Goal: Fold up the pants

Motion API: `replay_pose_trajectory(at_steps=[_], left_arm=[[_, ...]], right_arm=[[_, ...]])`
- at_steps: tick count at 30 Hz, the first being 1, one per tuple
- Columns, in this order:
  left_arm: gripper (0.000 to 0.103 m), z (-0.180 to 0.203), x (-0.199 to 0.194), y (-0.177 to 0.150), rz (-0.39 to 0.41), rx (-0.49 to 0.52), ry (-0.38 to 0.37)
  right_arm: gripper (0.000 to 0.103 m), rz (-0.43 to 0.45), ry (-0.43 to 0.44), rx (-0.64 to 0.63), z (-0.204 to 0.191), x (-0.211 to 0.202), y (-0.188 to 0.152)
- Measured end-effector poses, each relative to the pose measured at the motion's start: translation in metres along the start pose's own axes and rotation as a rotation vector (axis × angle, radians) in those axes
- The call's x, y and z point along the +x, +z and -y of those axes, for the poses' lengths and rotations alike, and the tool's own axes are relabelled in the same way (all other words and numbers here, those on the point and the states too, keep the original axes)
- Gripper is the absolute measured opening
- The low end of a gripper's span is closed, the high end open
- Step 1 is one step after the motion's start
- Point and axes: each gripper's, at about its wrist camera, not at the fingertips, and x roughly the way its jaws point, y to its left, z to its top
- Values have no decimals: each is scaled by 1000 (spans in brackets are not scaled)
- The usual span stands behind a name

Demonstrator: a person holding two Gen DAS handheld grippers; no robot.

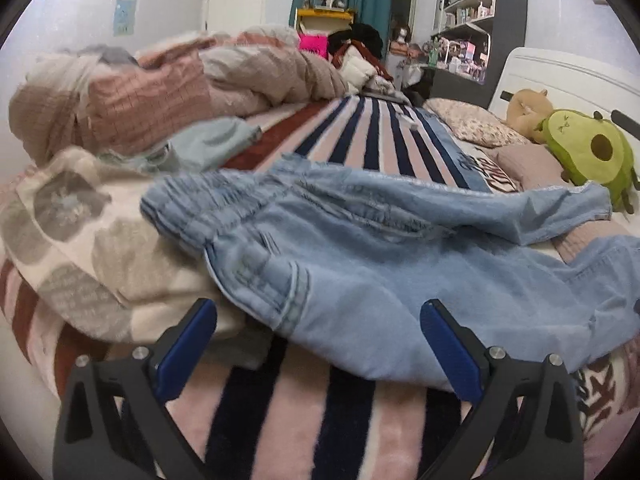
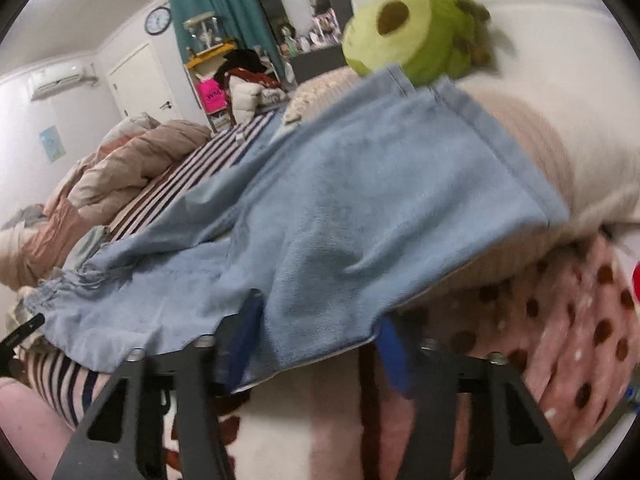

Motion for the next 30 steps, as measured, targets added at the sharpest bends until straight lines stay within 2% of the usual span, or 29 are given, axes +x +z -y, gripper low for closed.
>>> replay_pose_trajectory(at_steps=[2, 5, 7, 10, 12, 15, 22, 30], left_arm=[[99, -2, 4, -4, -19, -14, -29], [80, 0, 7, -1, 1, -21, -46], [75, 1, 14, 5, -4, -29, -61], [56, 5, 22, 12, -10, -27, -47], [29, 4, 24, 16, -7, -31, -25], [17, 5, 20, 24, 17, -13, -15], [13, 16, 8, 54, 75, 59, -35], [12, 25, 8, 109, 152, 102, -39]], right_arm=[[38, 11, 33, -3, -5, -1, 3], [20, 19, 42, -23, -9, 0, 7], [17, 23, 39, -38, -13, 0, 10], [16, 30, 52, -44, -17, 1, 17], [16, 38, 60, -48, -19, 0, 20], [16, 48, 73, -53, -18, -1, 25], [11, 67, 97, -101, -25, 7, 47], [10, 98, 90, -221, -48, 19, 104]])
